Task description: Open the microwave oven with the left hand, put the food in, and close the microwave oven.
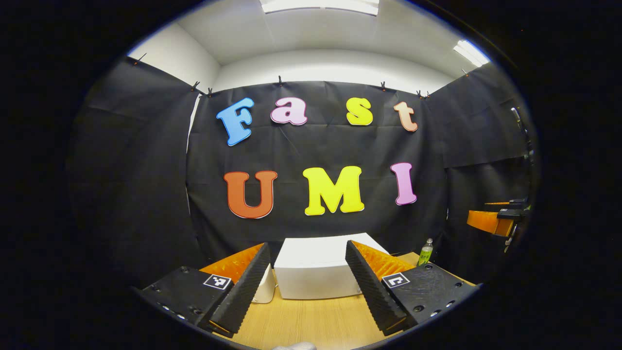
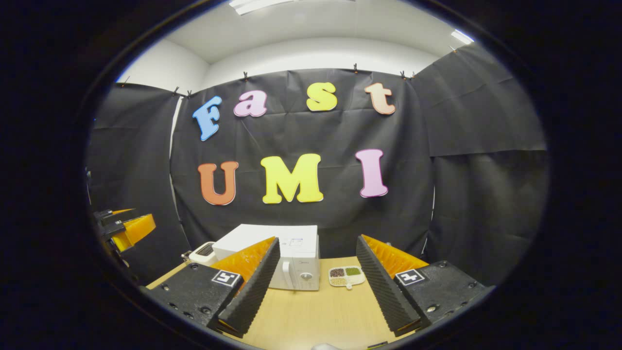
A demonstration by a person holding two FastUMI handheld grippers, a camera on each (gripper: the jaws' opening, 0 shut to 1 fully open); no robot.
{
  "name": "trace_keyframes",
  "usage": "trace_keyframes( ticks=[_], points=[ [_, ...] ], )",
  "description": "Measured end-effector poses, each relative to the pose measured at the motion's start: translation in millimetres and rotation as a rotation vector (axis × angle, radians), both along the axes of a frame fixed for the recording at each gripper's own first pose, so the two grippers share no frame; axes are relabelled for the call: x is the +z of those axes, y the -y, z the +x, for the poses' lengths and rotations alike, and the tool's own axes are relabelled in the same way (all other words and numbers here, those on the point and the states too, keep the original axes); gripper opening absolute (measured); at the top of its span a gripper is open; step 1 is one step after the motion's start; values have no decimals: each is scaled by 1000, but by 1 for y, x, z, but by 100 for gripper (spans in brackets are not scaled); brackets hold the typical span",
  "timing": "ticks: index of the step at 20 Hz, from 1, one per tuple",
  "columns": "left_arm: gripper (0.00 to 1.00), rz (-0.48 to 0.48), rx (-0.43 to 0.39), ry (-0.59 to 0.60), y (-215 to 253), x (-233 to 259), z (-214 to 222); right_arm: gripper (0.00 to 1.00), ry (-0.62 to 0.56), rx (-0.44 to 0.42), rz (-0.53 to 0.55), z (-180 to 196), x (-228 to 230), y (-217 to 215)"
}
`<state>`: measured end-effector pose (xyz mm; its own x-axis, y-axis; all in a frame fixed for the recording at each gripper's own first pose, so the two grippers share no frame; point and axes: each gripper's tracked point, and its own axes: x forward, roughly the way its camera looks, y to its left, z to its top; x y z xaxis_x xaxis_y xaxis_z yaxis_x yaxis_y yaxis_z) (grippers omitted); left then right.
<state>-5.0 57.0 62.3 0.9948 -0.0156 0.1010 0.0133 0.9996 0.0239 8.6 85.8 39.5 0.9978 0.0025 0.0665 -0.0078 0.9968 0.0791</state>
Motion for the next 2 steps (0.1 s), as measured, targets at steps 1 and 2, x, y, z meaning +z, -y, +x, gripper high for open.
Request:
trace_keyframes(
  ticks=[1, 2],
  points=[
    [89, -1, 1, 0, -1, 0, -1, 92, 2, 3, 2, 0, 1, -1],
    [96, -2, 2, -1, -3, -1, 1, 92, 2, 3, 3, 0, 2, -2]
  ],
)
